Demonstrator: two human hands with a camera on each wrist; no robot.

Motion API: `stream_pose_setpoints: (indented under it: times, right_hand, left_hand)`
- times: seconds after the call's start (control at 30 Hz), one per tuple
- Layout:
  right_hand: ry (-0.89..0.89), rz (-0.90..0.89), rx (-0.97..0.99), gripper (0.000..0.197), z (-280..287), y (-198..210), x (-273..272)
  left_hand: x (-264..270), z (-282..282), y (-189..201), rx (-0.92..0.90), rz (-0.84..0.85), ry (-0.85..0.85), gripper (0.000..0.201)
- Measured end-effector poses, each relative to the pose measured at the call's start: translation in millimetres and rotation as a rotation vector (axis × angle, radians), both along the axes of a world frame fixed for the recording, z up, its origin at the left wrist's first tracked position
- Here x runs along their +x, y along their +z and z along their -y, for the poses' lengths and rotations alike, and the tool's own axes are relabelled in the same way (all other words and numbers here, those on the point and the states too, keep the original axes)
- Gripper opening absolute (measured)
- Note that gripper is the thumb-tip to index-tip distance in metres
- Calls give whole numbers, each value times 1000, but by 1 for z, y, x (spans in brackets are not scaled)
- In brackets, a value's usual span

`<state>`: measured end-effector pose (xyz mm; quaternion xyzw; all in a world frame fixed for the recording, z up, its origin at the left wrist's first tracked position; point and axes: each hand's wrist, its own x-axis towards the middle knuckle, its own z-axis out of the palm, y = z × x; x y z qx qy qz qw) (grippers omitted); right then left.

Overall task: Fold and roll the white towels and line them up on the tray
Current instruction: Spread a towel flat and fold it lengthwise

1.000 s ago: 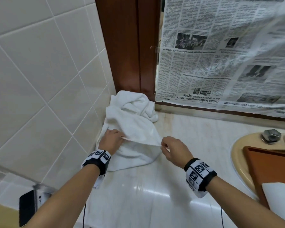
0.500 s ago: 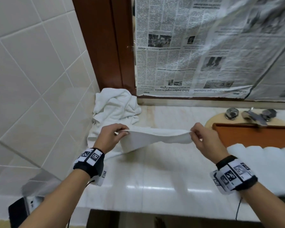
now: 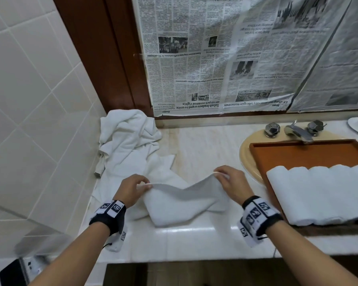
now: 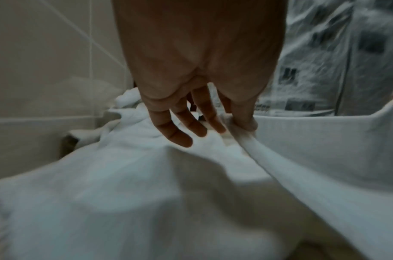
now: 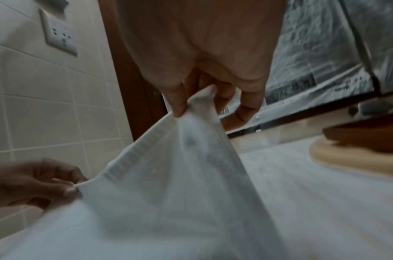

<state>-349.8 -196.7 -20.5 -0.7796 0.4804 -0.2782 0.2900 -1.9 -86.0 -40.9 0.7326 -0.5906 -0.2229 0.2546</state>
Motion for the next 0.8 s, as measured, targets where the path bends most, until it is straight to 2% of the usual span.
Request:
stream_pose_setpoints:
  times: [0.07, 0.17, 0.27, 0.37, 0.5, 0.63, 0.8]
  right_hand:
    - [27, -7, 42, 11, 6, -13, 19]
    - [82, -10, 110, 12, 12, -28, 43]
    - [134, -7, 206, 16, 17, -40, 61]
    - [183, -6, 285, 22, 19, -50, 72]
    - [252, -46, 392, 35, 15, -65, 65]
    - [259, -111, 396, 41, 12, -74, 42]
    - [243, -205, 382, 39, -4, -82, 4]
  left_hand:
    - [13, 0, -15, 78, 94, 0, 9]
    - [30, 1, -34, 186, 161, 73, 25]
    - [20, 4, -34, 270, 87, 120, 9]
    - [2, 4, -37, 217, 62, 101, 12]
    - [-37, -3, -36, 244, 134, -27, 13]
    - [-74, -11, -32, 270, 51, -124, 17]
    - [-93, -20, -37, 71, 46, -180, 10]
